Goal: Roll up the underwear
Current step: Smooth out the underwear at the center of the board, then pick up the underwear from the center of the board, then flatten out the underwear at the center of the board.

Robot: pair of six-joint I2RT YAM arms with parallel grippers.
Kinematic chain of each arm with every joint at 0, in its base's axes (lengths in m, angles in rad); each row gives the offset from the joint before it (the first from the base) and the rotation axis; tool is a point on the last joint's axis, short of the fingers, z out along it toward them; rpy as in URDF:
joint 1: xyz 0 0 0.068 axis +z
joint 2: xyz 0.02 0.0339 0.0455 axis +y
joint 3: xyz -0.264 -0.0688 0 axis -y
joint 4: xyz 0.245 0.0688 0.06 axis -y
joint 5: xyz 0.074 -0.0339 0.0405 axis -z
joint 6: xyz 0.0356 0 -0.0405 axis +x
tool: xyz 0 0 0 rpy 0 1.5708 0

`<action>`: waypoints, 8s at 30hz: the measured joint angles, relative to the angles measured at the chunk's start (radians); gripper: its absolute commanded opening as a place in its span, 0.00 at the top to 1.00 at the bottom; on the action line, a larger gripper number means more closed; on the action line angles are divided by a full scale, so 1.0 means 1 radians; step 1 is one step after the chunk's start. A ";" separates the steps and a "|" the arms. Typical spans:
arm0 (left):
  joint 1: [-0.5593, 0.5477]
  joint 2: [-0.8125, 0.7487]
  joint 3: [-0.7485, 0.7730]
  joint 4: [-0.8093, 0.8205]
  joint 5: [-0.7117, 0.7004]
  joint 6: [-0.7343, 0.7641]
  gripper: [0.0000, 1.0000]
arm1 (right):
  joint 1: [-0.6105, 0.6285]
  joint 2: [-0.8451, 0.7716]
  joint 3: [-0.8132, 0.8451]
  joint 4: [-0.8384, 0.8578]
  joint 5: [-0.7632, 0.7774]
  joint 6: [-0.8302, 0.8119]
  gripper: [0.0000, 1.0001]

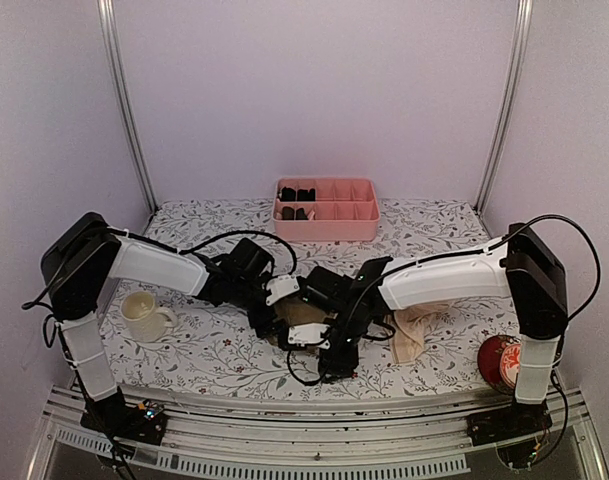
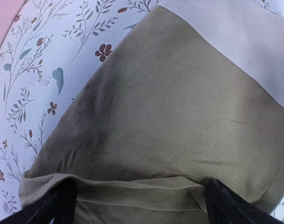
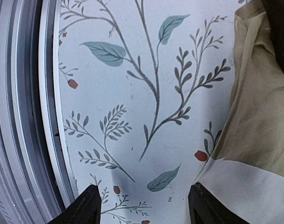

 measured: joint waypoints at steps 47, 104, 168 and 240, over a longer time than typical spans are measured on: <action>-0.002 0.001 0.002 0.002 -0.014 -0.001 0.02 | 0.227 -0.083 -0.263 0.253 0.774 0.274 0.43; 0.064 -0.103 -0.039 0.000 0.021 -0.015 0.01 | 0.184 -0.035 -0.187 0.070 0.724 0.378 0.97; -0.047 -0.234 -0.221 0.107 0.210 0.192 0.17 | 0.019 -0.152 -0.110 0.086 0.774 0.320 0.97; -0.551 -0.995 -0.104 -0.158 -0.531 0.393 1.00 | 0.484 -0.700 -0.162 0.460 1.125 0.046 0.98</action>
